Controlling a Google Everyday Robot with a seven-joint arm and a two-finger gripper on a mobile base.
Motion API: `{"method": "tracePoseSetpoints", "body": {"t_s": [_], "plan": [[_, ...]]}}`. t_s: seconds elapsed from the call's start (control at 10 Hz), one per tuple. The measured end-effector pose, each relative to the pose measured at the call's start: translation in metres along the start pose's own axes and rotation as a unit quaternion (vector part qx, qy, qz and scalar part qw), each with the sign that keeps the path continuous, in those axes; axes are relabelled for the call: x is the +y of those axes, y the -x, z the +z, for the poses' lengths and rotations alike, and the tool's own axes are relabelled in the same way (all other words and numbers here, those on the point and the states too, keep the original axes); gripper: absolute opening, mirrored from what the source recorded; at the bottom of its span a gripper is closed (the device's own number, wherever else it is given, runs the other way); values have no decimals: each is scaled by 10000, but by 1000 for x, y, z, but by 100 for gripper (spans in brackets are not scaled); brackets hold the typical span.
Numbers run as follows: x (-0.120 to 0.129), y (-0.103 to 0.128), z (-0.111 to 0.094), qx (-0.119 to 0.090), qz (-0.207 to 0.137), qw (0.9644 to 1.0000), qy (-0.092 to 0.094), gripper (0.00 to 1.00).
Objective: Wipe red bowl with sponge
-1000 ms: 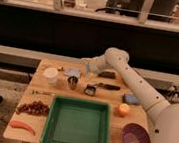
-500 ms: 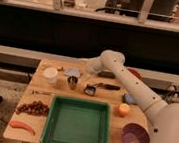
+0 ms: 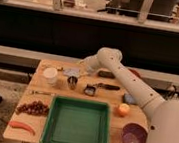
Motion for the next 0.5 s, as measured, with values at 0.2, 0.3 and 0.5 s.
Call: {"method": "tracePoseSetpoints", "body": {"t_s": [0.2, 0.3, 0.5], "plan": [[0, 1, 9, -70, -24, 10000, 0, 75], [-5, 1, 11, -150, -47, 9999, -17, 78], [-17, 12, 27, -329, -182, 9993, -38, 78]]}}
